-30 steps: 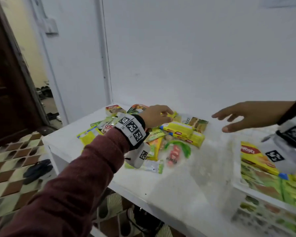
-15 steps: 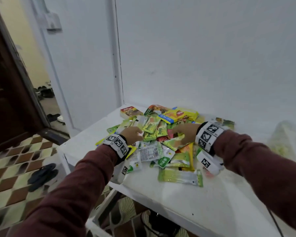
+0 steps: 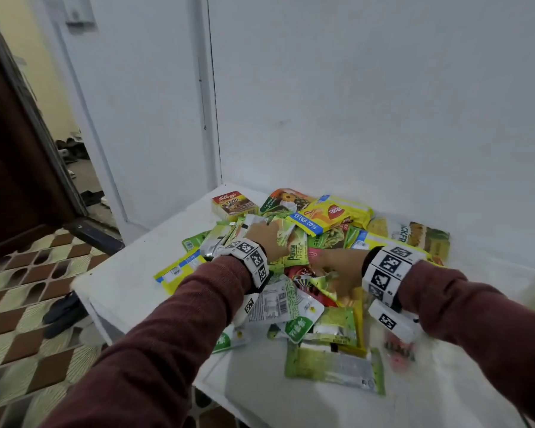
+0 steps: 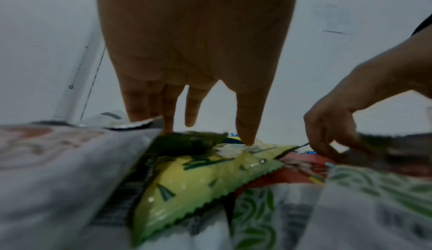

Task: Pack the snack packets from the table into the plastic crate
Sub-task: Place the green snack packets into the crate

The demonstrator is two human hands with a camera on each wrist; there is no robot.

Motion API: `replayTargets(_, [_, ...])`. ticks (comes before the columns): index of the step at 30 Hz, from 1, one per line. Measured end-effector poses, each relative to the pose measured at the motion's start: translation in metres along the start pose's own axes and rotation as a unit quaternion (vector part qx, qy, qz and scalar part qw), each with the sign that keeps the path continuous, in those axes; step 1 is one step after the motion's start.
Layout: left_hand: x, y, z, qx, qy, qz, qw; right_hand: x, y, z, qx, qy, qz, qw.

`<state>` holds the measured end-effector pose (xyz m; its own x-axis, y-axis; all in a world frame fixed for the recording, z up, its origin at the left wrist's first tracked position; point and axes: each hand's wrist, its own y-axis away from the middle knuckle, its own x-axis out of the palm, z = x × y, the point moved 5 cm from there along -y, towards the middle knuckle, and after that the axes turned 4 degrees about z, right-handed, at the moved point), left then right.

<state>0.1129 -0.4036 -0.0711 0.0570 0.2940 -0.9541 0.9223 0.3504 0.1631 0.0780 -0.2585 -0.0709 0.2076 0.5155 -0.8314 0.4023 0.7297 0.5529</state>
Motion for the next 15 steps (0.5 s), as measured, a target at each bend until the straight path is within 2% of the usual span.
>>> replayTargets(6, [-0.003,-0.019,-0.003,-0.050,-0.039,0.067,0.996,-0.039,-0.010,-0.013,-0.035,-0.046,-0.117,0.991])
replayTargets(8, [-0.004,-0.022,-0.004,-0.055,-0.056,0.095,0.992,-0.048,-0.018,-0.009,-0.031,-0.021,-0.120,0.992])
replayTargets(11, [0.000,-0.028,-0.008,-0.042,-0.098,0.132,0.985,-0.048,-0.039,-0.002,-0.029,0.054,-0.087,0.994])
replayTargets(15, [0.003,-0.032,-0.008,-0.050,-0.117,0.133,0.983,-0.041,-0.056,0.000,-0.046,0.147,-0.087,0.984])
